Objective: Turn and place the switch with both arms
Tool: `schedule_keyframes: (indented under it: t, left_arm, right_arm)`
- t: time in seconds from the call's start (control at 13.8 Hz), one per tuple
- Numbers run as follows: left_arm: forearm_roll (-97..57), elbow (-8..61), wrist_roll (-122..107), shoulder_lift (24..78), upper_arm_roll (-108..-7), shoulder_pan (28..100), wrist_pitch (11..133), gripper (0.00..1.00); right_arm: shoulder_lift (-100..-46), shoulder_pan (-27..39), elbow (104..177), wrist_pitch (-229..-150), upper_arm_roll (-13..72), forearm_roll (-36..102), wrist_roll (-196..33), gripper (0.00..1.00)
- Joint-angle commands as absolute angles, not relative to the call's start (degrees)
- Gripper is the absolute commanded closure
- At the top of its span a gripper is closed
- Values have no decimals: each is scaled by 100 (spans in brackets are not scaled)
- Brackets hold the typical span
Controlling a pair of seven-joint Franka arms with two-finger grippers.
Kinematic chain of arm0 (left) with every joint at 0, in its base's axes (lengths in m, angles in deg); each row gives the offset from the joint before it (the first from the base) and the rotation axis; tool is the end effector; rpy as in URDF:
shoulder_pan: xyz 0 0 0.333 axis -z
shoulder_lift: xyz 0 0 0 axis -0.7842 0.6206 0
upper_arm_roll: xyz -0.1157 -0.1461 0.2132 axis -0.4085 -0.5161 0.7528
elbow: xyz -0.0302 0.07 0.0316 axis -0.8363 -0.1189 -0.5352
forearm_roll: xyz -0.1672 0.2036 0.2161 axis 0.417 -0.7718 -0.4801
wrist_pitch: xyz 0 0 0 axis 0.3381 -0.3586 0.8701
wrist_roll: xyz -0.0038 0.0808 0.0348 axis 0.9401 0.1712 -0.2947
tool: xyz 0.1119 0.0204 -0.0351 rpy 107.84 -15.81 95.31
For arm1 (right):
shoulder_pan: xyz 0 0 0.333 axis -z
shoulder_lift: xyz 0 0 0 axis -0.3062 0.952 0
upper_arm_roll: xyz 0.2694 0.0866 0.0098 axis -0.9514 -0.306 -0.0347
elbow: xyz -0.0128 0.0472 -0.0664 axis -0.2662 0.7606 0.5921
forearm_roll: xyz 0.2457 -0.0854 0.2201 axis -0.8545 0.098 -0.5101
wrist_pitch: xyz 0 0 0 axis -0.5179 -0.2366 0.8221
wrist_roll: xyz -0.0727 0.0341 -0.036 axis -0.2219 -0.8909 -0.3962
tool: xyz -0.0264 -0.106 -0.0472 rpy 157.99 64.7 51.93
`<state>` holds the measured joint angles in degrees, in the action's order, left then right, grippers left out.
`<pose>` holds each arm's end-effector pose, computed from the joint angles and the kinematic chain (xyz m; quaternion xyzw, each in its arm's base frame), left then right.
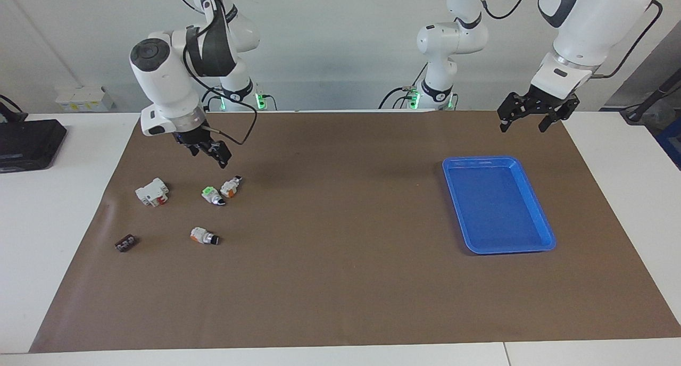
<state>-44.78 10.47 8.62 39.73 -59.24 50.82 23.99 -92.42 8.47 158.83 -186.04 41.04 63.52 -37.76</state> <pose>0.4925 -0.0356 0.5721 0.9991 -0.0416 -0.0092 0.0015 0.4700 0.0378 0.4167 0.9626 -0.2687 -0.0330 0.0082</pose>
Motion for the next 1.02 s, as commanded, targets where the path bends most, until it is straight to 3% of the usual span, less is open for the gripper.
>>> schedule_keyframes:
  t: [0.0,0.44,0.73,0.94]
  left_arm:
    - [-4554,1250,874,3791,-5915,5068,2455,0]
    - [-4554,1259,874,3791,-5915,5068,2455,0]
    - [-4554,1259,874,3791,-5915,5068,2455,0]
    - [-4554,1259,874,3791,-5915,5068,2455,0]
  right_arm:
    - [-8979,860,16310,-19109,4099,6219,-3212,0]
    - [-8547,886,17109,-20366,4099,6219,-3150,1]
    - [-8502,913,17233,-20508,4099,6202,-3080,5]
    - [-8459,939,17233,-20534,4099,6202,-3070,16]
